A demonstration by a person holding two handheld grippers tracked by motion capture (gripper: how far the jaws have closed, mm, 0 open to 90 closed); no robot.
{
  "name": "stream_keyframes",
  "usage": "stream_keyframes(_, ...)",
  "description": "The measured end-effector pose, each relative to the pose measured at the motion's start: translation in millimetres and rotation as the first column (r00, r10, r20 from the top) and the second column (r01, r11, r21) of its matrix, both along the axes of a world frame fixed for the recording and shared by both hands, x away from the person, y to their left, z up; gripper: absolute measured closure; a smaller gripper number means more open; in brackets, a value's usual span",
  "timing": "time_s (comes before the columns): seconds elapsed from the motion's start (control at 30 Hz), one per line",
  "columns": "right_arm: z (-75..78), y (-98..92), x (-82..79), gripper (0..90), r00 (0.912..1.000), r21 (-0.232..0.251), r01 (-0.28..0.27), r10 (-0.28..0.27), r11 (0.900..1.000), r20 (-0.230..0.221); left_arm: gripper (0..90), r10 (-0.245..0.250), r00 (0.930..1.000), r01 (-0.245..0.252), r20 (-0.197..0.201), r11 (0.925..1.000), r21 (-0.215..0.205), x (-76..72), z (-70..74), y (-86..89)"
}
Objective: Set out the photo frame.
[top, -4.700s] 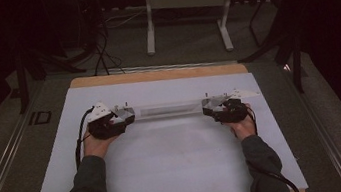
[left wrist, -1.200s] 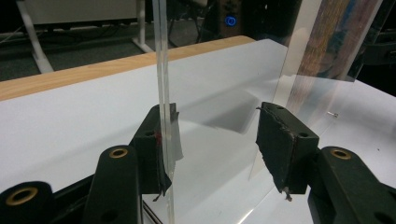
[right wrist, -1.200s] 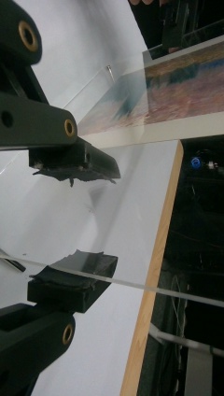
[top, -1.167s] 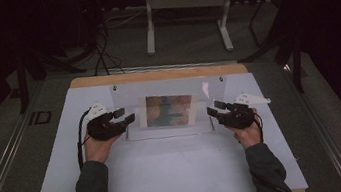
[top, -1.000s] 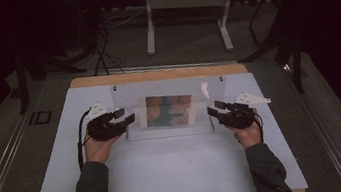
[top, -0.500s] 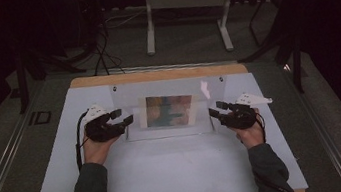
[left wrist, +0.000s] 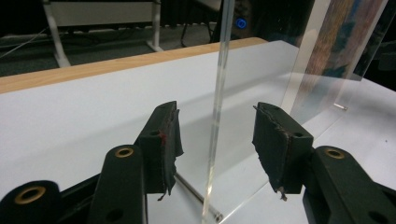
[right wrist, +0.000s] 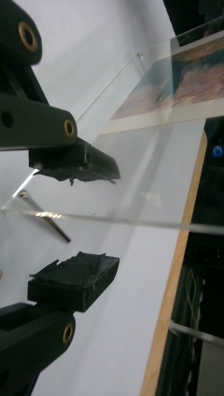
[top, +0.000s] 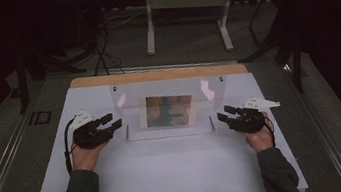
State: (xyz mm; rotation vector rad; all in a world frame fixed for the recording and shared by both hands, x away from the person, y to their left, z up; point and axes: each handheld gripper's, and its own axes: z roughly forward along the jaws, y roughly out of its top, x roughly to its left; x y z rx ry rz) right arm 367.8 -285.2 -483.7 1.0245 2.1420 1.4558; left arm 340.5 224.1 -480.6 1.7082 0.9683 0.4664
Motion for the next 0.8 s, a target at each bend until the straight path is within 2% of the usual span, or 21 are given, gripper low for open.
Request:
stream_keyframes(0.17,-2.1,-7.7,-1.0,51.5,0.9999,0.004,0.013,-0.013,1.000,-0.006,50.5,0.027,0.9996,-0.027,-0.005,0.9996,-0.006,-3.6,-2.6,5.8)
stream_keyframes(0.37,-7.2,-18.1,-0.4,51.9,0.9977,0.001,0.062,-0.062,0.998,-0.027,50.2,0.080,0.9966,-0.079,-0.020,0.9962,0.037,-7.2,-5.3,8.8)
stream_keyframes(0.4,-8.1,-18.8,0.1,52.0,0.9971,-0.001,0.068,-0.068,0.998,-0.035,50.3,0.094,0.9953,-0.092,-0.024,0.9939,0.060,-8.2,-6.9,8.8)
stream_keyframes(0.47,-10.3,-19.0,0.8,51.9,0.9957,-0.020,0.082,-0.083,0.996,-0.041,49.9,0.103,0.9943,-0.100,-0.027,0.9921,0.076,-9.2,-9.3,8.7)
stream_keyframes(0.63,-14.5,-18.6,2.3,51.8,0.9946,-0.047,0.089,-0.091,0.995,-0.049,48.4,0.126,0.9912,-0.122,-0.040,0.9883,0.092,-11.6,-14.8,10.5)
stream_keyframes(0.67,-15.5,-19.2,3.2,51.5,0.9935,-0.052,0.096,-0.099,0.994,-0.056,48.2,0.150,0.9877,-0.144,-0.045,0.9827,0.116,-12.5,-17.7,11.8)
stream_keyframes(0.7,-15.5,-19.2,3.2,51.5,0.9935,-0.052,0.096,-0.099,0.994,-0.056,47.5,0.150,0.9877,-0.144,-0.045,0.9827,0.116,-12.5,-17.7,11.8)
stream_keyframes(0.77,-16.7,-21.6,4.9,48.9,0.9881,-0.090,0.131,-0.138,0.987,-0.069,46.2,0.188,0.9802,-0.177,-0.062,0.9724,0.152,-14.7,-23.9,15.2)
stream_keyframes(0.8,-17.8,-22.8,5.4,47.9,0.9856,-0.108,0.146,-0.154,0.983,-0.069,45.5,0.188,0.9802,-0.177,-0.062,0.9724,0.152,-14.7,-23.9,15.2)
